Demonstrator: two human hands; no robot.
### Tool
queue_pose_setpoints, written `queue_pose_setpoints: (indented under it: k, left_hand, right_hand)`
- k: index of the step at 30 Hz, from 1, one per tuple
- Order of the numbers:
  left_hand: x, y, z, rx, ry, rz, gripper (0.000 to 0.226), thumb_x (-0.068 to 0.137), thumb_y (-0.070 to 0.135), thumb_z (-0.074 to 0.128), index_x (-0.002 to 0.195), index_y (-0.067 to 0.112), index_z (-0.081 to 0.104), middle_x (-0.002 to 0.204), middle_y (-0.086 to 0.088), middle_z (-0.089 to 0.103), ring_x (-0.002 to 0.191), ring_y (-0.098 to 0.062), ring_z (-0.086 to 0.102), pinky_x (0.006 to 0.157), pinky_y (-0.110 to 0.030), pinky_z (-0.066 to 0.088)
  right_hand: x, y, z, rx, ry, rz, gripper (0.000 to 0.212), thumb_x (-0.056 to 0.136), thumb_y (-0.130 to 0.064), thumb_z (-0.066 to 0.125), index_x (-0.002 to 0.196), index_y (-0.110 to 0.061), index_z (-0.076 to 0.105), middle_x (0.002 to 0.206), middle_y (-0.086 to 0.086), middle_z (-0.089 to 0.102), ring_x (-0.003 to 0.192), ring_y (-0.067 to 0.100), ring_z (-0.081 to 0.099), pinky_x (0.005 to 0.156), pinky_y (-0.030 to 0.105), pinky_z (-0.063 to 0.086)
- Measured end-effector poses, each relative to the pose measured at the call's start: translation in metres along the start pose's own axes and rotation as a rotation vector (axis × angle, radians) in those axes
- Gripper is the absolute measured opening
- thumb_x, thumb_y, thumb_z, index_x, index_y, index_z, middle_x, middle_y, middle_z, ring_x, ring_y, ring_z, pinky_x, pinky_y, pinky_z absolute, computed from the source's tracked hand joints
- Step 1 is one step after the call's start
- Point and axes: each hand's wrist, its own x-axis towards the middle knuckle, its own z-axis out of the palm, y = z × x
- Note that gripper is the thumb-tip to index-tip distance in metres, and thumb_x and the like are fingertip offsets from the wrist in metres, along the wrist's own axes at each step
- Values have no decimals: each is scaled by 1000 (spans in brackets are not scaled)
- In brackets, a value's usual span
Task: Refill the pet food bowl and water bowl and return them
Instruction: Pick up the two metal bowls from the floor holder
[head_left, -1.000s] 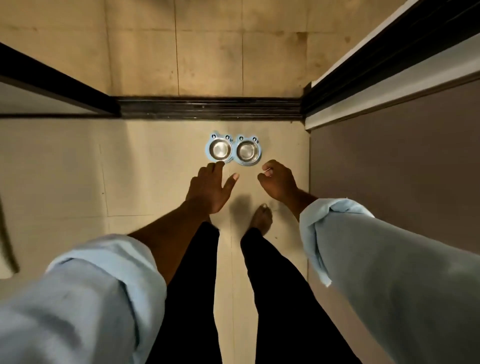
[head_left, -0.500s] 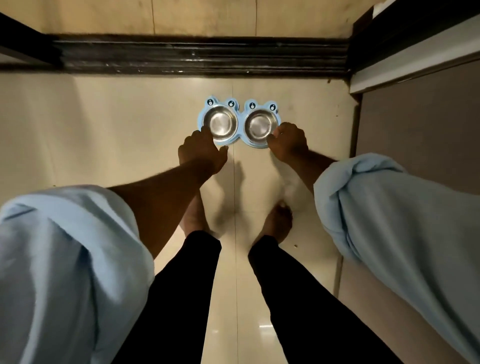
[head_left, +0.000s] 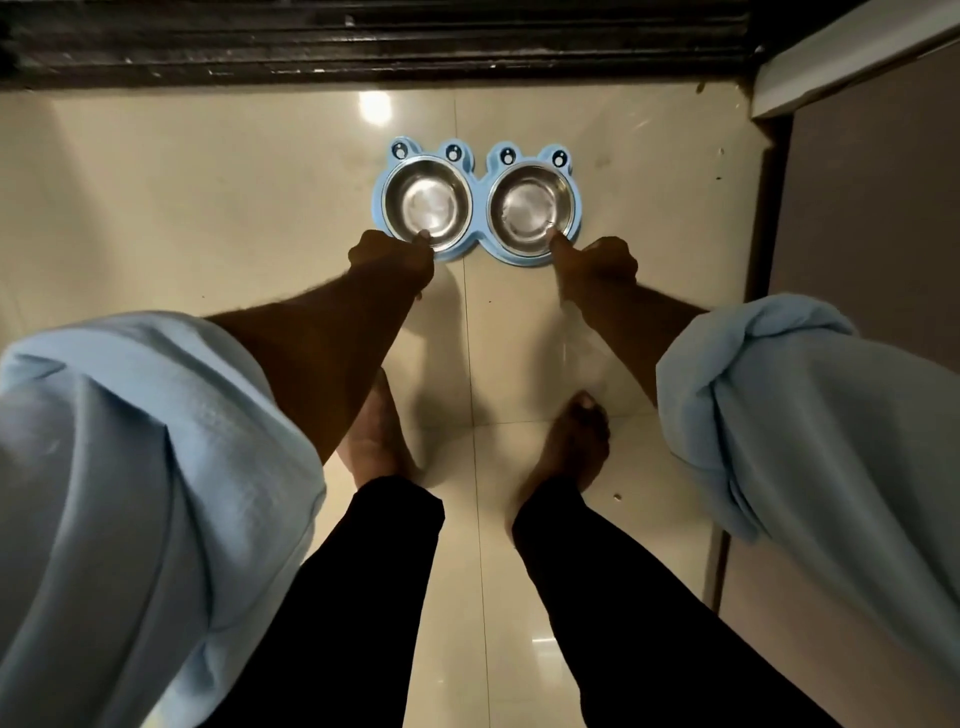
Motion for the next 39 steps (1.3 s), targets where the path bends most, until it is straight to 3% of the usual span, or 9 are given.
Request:
queue_pose_setpoints:
  k: [2, 8, 11, 15, 19, 23, 26, 33, 39]
  left_hand:
    - [5, 1, 0, -11, -20, -26, 44, 90, 53, 74, 94, 10, 63, 67, -2, 73, 60, -22, 78, 73, -36, 67]
    - [6, 6, -2, -136, -101, -97, 23, 97, 29, 69, 102, 7, 70, 66, -4, 78, 58, -22, 78, 67, -34, 66]
    - [-1, 4, -7, -153, -148, -117, 18, 90, 13, 70, 106, 4, 69, 80, -9, 78, 65, -28, 80, 77, -38, 66]
    - [-12, 10, -15, -128, -49, -139, 20, 84, 4, 71, 104, 3, 68, 91, -12, 78, 53, -30, 76, 58, -33, 63]
    - [-25, 17, -29, -83, -24, -118, 18, 88, 8, 64, 104, 3, 68, 88, -12, 79, 54, -28, 77, 48, -29, 52]
    - [-52, 36, -59, -24, -35, -82, 19, 83, 5, 70, 101, 2, 72, 83, -11, 80, 74, -32, 79, 78, -40, 66]
    - [-87, 58, -92, -15, -79, -35, 29, 86, 4, 71, 114, -4, 70, 105, -14, 78, 91, -35, 78, 87, -44, 65]
    - [-181, 130, -189, 27, 13, 0, 32, 82, 14, 68, 111, 1, 71, 104, -20, 76, 88, -37, 78, 81, -41, 65]
    - [-231, 198, -251, -73, -6, 79, 64, 64, 29, 60, 123, 4, 67, 108, -17, 78, 98, -37, 77, 85, -48, 65]
  right_hand:
    - [7, -1, 4, 25, 10, 13, 84, 58, -87, 63, 98, -14, 72, 80, 3, 77, 71, 23, 77, 75, 36, 65]
    - [-14, -23, -3, 32, -14, -1, 36, 91, -47, 67, 98, -11, 69, 63, -1, 74, 50, 12, 71, 47, 21, 48]
    - [-28, -28, -7, 88, -15, 26, 36, 90, -38, 64, 109, -7, 67, 69, 1, 74, 55, 19, 75, 57, 30, 62]
    - [-42, -34, -10, 189, -8, 34, 36, 91, -18, 60, 125, -5, 59, 83, 0, 62, 62, 29, 77, 66, 49, 67]
    - [-54, -39, -20, 161, -6, 9, 41, 95, -19, 63, 134, -9, 55, 114, 6, 63, 85, 34, 77, 60, 33, 62]
    - [-64, -46, -43, 221, 32, 12, 46, 75, -34, 60, 118, -17, 62, 112, 8, 72, 90, 39, 76, 80, 45, 65]
    - [-56, -42, -57, 273, 44, 25, 52, 66, -38, 57, 112, -15, 65, 108, 11, 74, 91, 40, 76, 84, 50, 64]
    - [-202, -149, -216, 370, 133, -57, 9, 94, -17, 65, 103, -18, 63, 102, 6, 66, 98, 31, 67, 83, 35, 54]
    - [-285, -210, -325, 345, 182, -177, 23, 95, -18, 64, 114, -9, 72, 118, 15, 73, 113, 38, 66, 92, 37, 51]
